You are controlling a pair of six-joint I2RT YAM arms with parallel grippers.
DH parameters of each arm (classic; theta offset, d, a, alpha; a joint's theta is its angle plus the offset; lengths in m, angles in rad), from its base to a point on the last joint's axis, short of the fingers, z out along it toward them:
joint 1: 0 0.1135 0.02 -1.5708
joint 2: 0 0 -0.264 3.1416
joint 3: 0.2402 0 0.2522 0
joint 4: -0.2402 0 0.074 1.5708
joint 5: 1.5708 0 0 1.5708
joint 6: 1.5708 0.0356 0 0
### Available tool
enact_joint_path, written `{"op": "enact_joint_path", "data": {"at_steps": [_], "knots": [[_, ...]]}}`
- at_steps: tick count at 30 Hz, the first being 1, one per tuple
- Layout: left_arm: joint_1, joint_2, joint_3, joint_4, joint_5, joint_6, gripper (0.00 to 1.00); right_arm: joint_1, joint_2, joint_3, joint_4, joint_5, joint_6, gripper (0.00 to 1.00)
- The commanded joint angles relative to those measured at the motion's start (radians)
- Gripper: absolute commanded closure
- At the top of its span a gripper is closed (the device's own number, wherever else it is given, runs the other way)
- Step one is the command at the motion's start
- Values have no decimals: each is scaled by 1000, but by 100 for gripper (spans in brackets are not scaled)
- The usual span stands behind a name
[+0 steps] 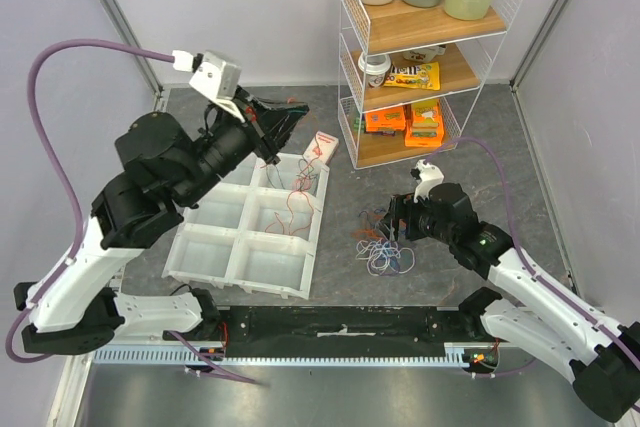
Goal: Untangle the cables
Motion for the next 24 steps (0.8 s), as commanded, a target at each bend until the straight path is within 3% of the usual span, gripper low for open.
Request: {"op": "enact_joint_path", "data": {"at_steps": [1,7,11,18,24], "knots": [[23,-12,-40,14,-94,76,98,2,-9,-3,22,19,0,14],[102,-24,-54,20,-63,64,98,2,2,-7,26,14,-5,14],[133,20,63,2,26,91,98,2,11,-21,39,8,0,14],[136,106,270,0,59,154,98,2,11,-42,56,2,6,14],[136,73,238,-6,52,139,98,2,5,-50,57,0,3,14]]}}
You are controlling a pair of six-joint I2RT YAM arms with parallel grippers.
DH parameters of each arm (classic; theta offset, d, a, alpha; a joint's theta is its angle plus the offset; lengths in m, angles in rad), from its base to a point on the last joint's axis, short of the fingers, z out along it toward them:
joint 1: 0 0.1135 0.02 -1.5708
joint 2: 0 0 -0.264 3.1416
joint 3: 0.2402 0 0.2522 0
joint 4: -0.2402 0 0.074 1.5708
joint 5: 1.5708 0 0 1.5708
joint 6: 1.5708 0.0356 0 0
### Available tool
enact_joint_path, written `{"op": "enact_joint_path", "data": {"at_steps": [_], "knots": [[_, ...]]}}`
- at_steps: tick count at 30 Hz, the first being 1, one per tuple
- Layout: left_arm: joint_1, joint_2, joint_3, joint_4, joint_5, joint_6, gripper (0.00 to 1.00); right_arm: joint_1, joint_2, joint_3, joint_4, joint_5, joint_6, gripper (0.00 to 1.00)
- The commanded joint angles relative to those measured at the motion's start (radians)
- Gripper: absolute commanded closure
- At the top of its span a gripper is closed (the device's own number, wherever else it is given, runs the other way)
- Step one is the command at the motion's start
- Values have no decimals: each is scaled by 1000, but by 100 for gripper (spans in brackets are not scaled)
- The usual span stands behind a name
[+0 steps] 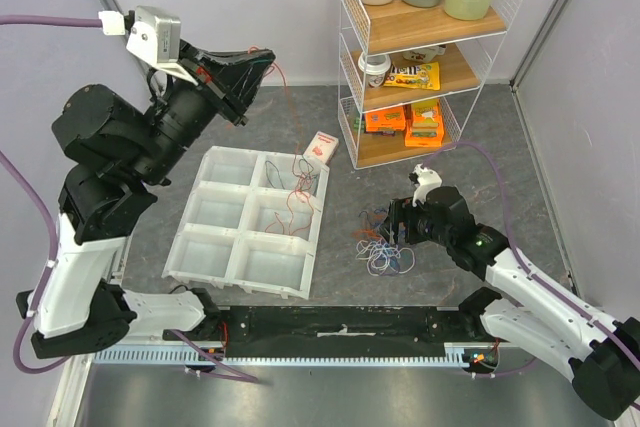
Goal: Untangle the cables
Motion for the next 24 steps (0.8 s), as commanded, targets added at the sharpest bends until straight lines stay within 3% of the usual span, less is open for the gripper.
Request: {"op": "enact_joint_path", "data": {"at_steps": [1,12,17,24], "knots": [[3,-38,-45,11,-4,39,98,2,-10,-11,38,-5,0,14],[7,-225,-517,58,-208,-16,98,2,-41,-32,39,-13,17,14],[20,-253,-689,-57,-373,-180,98,2,-60,-38,22,1,21,14],[91,-197,-950,-79,-277,-401,98,0,-56,-35,21,9,26,14]]}}
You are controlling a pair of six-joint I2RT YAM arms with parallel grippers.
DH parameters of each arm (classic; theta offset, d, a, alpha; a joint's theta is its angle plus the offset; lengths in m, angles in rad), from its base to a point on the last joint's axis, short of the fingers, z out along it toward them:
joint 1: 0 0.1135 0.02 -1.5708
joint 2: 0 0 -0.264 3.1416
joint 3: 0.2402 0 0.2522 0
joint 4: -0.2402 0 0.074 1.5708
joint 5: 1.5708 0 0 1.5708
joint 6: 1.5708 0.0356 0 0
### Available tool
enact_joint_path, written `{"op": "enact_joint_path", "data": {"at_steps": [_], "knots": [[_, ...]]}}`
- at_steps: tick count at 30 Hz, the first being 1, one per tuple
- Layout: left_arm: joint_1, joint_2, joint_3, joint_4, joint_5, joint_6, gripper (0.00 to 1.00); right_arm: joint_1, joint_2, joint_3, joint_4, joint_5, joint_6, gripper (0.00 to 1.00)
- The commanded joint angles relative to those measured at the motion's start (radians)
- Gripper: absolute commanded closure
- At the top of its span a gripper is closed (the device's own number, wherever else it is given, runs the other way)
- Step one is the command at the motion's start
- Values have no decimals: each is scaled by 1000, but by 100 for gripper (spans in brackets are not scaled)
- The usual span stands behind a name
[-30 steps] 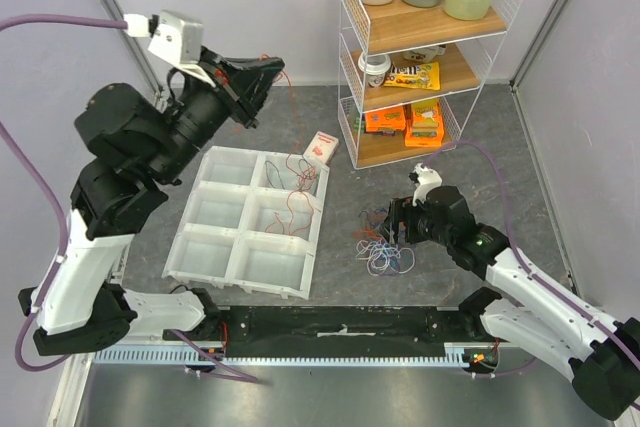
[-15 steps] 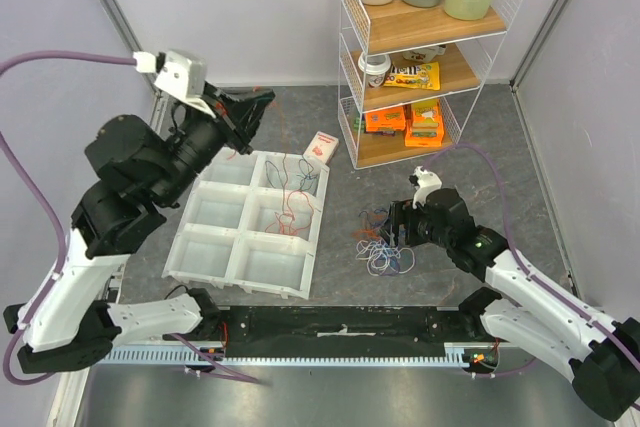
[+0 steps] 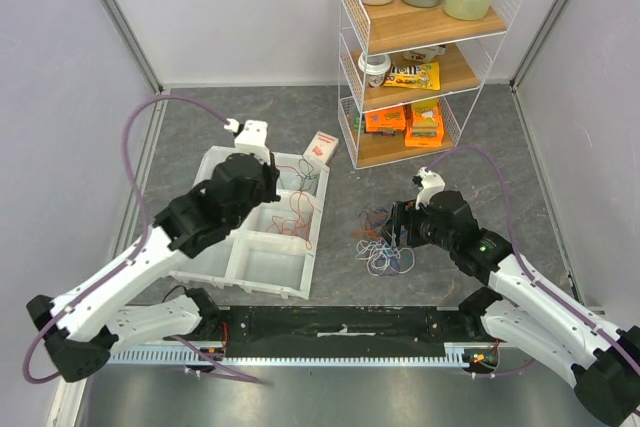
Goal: Untangle the cables
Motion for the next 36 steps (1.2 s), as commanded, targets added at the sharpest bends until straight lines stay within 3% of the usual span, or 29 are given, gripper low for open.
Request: {"op": "enact_joint_path", "data": {"at_steps": [1,10,17,23,28,31,36], "knots": [[78,71,-104,5,54,-188,98,2,-4,-5,19,14,9,14],[207,216,-277,167,223,-315,98,2,24,-10,50,-3,6,14],[221,316,-401,316,377,-435,98,2,82,-40,94,-1,0,14],[250,398,-449,353,371,-525,98,2,61,-71,94,-8,-10,14],[253,280,-515,299,274,-544,98,2,39,-80,94,-20,-17,14],[253,188,-530,263,260,-499,87,3,32,-83,101,-21,-26,14],[252,62,-518,281,378,-406,37,2,27,-87,107,-41,-34,13]]}}
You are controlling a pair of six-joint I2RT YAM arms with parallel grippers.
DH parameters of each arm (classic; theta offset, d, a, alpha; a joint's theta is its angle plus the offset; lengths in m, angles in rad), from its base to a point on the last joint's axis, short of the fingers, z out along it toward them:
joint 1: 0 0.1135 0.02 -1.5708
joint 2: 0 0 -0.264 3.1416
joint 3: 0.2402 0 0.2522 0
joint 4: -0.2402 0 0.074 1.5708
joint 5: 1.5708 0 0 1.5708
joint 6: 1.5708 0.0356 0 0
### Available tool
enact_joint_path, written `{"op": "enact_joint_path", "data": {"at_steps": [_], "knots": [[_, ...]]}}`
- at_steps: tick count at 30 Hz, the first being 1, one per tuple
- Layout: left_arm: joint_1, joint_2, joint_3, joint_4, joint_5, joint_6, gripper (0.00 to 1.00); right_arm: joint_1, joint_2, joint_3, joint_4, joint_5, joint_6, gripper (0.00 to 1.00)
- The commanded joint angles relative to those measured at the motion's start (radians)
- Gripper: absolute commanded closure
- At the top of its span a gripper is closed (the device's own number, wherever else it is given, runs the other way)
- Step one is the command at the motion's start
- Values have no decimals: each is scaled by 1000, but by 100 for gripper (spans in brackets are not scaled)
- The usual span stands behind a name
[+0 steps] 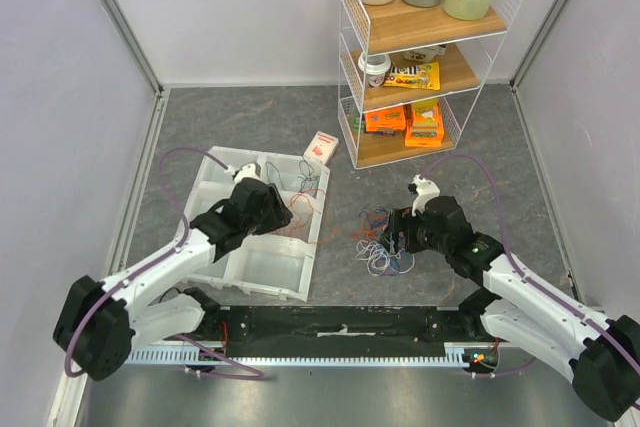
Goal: Untangle the cables
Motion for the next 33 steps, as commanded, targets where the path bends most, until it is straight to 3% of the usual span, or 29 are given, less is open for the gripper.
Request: {"op": "enact_joint_path", "data": {"at_steps": [1,2,7,12,15,22,25,27,28,29,33], "knots": [[2,-102,19,39,99,85,20,2,-18,-12,45,-24,-23,13],[4,-102,28,39,123,93,7,2,-21,-12,45,-24,-23,13],[-51,-54,95,51,281,186,8,2,-33,-21,48,-25,-20,13],[-253,103,216,48,232,353,9,2,-31,-15,43,-24,-20,13],[-286,205,264,55,209,399,13,2,-39,-17,39,-27,-16,13],[-289,381,338,27,212,441,32,2,-31,-20,39,-19,-10,13],[-291,378,336,47,203,453,52,2,-34,-21,45,-15,-13,13],[-291,357,338,36,183,450,74,0,-28,-17,43,-11,-14,13],[-291,334,332,29,118,433,92,2,-25,-15,42,-13,-14,13],[-289,304,316,18,54,404,98,0,-22,-15,43,-15,-14,13],[-282,118,214,-54,-197,237,98,2,-19,-17,43,-13,-16,13]]}}
